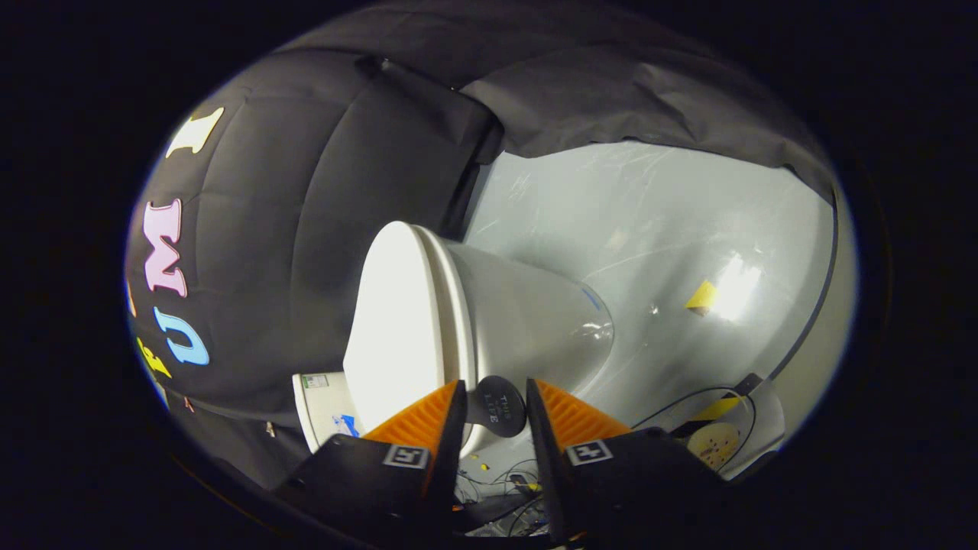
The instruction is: Open the toilet lid.
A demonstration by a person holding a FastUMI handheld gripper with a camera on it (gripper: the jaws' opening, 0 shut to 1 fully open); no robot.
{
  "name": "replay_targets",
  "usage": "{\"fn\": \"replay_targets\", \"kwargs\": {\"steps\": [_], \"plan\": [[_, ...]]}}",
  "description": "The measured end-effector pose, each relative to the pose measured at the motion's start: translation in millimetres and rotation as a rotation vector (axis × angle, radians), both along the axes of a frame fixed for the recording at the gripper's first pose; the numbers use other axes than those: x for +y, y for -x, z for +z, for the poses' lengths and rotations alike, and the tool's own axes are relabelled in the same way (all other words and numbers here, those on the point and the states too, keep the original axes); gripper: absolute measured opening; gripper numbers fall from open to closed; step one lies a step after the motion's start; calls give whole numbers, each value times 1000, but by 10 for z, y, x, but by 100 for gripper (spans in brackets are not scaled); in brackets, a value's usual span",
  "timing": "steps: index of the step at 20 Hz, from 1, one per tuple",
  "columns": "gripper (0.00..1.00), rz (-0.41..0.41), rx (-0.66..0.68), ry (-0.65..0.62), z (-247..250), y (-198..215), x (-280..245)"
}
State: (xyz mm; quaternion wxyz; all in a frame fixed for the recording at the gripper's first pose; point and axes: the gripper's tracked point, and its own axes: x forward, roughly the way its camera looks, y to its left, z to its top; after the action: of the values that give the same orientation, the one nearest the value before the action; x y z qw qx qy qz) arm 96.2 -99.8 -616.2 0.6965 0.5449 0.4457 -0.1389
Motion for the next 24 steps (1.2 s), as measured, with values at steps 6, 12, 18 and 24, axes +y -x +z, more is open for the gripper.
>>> {"fn": "replay_targets", "kwargs": {"steps": [6, 12, 18, 24], "plan": [[17, -53, -38, -60, 10, -17, -24], [16, -25, -48, -5, 110, -53, -4], [11, 24, -138, 71, 504, -100, 55], [11, 96, -231, 241, 1275, -246, 257]]}}
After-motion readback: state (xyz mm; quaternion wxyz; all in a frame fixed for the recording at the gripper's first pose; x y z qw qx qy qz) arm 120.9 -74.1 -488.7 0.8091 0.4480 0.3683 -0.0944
